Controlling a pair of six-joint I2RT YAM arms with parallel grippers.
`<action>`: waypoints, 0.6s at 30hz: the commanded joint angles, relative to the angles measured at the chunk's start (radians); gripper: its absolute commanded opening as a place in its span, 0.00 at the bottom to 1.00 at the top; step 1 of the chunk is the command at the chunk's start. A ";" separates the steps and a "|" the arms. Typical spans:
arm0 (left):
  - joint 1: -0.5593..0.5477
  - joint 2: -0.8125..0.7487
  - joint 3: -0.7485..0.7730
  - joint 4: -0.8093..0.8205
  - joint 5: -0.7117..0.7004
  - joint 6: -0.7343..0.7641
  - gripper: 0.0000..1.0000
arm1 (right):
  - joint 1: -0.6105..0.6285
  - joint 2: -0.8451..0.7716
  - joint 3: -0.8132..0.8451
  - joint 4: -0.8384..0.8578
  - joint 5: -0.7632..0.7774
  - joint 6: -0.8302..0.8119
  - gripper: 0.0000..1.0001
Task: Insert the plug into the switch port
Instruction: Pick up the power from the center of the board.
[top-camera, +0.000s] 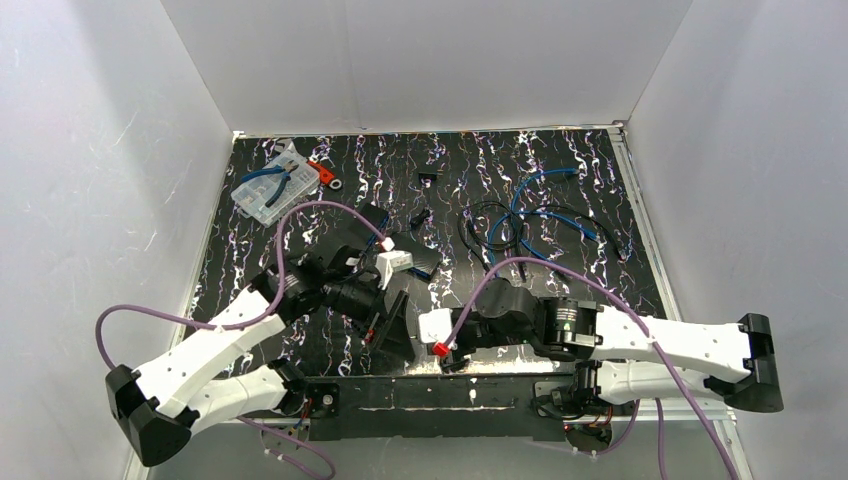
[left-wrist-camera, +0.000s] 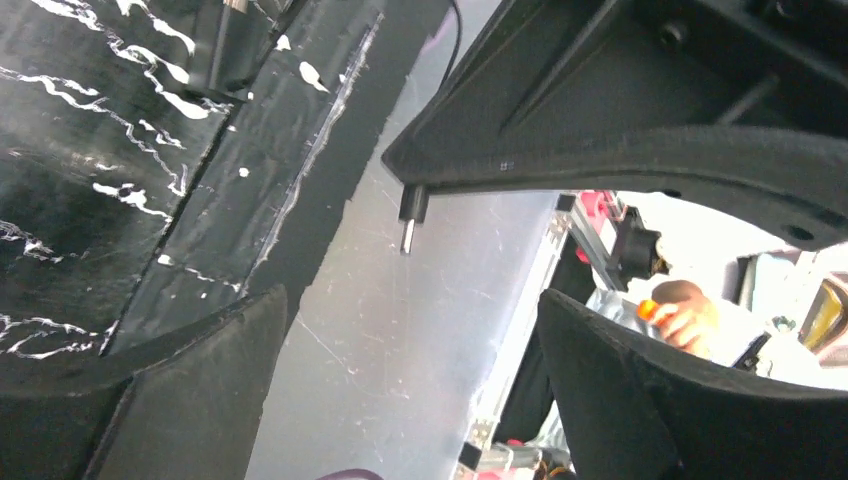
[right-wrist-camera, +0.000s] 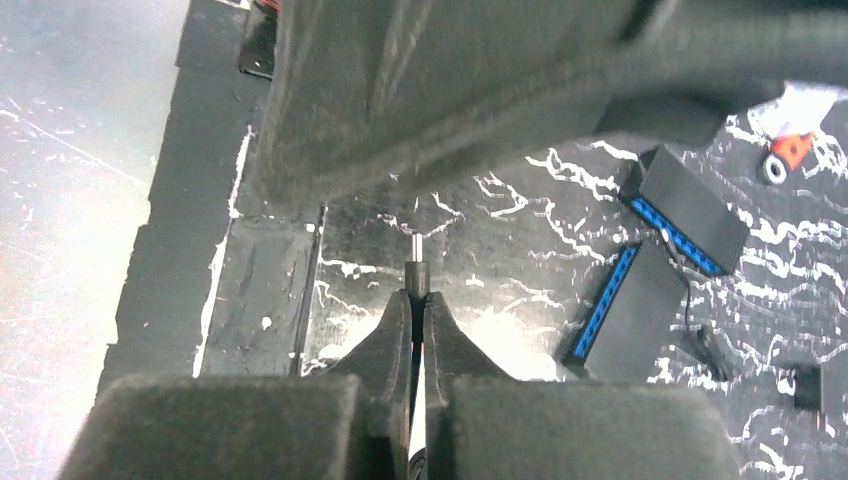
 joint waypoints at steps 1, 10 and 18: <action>-0.002 -0.067 0.029 0.025 -0.153 -0.014 0.98 | 0.005 -0.072 -0.046 0.029 0.103 0.103 0.01; -0.002 -0.094 0.006 0.080 -0.399 -0.077 0.98 | 0.004 -0.159 -0.106 -0.013 0.211 0.209 0.01; 0.013 0.010 0.023 0.076 -0.592 -0.133 0.98 | 0.003 -0.157 -0.142 -0.017 0.403 0.298 0.01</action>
